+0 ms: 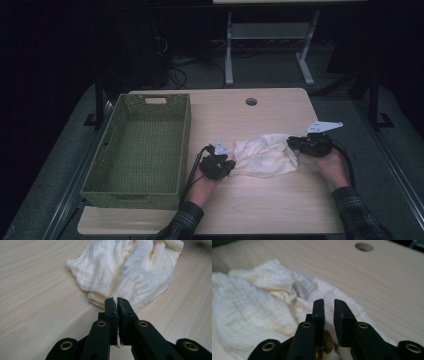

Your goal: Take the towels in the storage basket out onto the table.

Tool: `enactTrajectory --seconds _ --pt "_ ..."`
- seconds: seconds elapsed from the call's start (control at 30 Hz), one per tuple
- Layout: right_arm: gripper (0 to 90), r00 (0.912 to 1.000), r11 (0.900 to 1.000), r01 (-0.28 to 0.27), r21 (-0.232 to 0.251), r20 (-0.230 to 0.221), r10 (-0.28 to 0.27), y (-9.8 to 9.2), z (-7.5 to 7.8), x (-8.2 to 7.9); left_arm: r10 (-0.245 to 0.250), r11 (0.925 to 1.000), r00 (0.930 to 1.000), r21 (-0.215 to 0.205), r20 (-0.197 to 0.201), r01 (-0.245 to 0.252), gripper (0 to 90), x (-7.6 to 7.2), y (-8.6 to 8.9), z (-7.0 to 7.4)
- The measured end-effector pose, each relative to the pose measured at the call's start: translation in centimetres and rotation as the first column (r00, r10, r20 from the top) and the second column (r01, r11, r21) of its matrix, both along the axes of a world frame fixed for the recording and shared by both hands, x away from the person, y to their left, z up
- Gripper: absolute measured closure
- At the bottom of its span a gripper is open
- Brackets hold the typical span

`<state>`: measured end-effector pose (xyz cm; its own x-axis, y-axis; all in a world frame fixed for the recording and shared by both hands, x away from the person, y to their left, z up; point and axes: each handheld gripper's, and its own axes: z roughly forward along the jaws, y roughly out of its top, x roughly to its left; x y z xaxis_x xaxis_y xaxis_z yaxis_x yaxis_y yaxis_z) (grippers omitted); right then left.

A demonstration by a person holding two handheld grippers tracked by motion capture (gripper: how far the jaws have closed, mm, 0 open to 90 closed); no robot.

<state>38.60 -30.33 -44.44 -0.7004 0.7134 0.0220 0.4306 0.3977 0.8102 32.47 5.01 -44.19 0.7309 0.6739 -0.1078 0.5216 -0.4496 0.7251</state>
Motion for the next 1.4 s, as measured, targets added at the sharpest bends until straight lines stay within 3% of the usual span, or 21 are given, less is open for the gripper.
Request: enactTrajectory --seconds 0.13,0.27,0.3,0.4,0.57,0.7,0.77,0.83,1.03,1.27,1.4 --pt "78.3 0.9998 1.000 0.011 0.024 0.016 -0.011 -1.6 1.3 -1.4 0.001 1.0000 1.0000 0.001 0.001 -0.001 86.4 0.0 0.0 0.0" --pt "78.3 0.9996 1.000 0.015 0.011 -0.022 -0.015 -3.0 0.7 -2.9 -0.008 0.9999 1.0000 0.007 0.003 0.008 86.3 0.1 0.1 0.0" --pt "78.2 0.9987 1.000 0.013 0.013 -0.049 -0.012 -3.5 0.2 -3.4 -0.004 1.0000 1.0000 0.004 -0.001 0.004 86.3 0.1 0.0 0.0" --pt "77.3 0.9980 1.000 0.011 -0.010 -0.061 -0.012 -3.7 -0.3 -3.5 -0.006 1.0000 1.0000 0.006 -0.007 0.006 86.3 0.0 -0.1 -0.1" --pt "75.1 0.9930 1.000 -0.025 0.012 -0.115 0.026 -2.8 -1.4 -2.8 -0.012 0.9999 0.9999 0.008 -0.012 0.012 86.1 0.0 -0.2 -0.2" --pt "75.7 0.9878 0.997 -0.065 -0.046 -0.144 0.058 -1.5 -2.6 -2.3 -0.014 0.9998 0.9998 0.011 -0.015 0.014 86.1 0.0 -0.2 -0.3" --pt "80.2 0.9859 0.997 -0.069 -0.043 -0.156 0.061 -1.3 -2.7 -2.3 -0.013 0.9999 0.9998 0.008 -0.015 0.013 86.1 0.0 -0.2 -0.3" --pt "85.7 0.9866 0.996 -0.075 -0.046 -0.149 0.068 -1.3 -2.5 -2.4 -0.012 0.9999 0.9998 0.007 -0.013 0.012 86.2 0.0 -0.2 -0.2" --pt "85.9 0.9910 0.997 -0.054 -0.047 -0.125 0.048 -2.4 -1.7 -3.1 -0.004 0.9999 1.0000 -0.012 0.006 0.004 86.3 -0.1 0.2 0.4" --pt "85.9 0.9947 1.000 -0.016 -0.027 -0.102 0.014 -4.7 0.1 -5.8 -0.004 0.9990 1.0000 -0.044 0.008 0.004 86.4 -1.3 0.3 1.5" --pt "85.9 0.9953 1.000 -0.002 -0.023 -0.097 -0.001 -5.9 0.6 -7.5 -0.008 0.9991 1.0000 -0.042 0.004 0.008 86.4 -2.3 0.4 1.9"
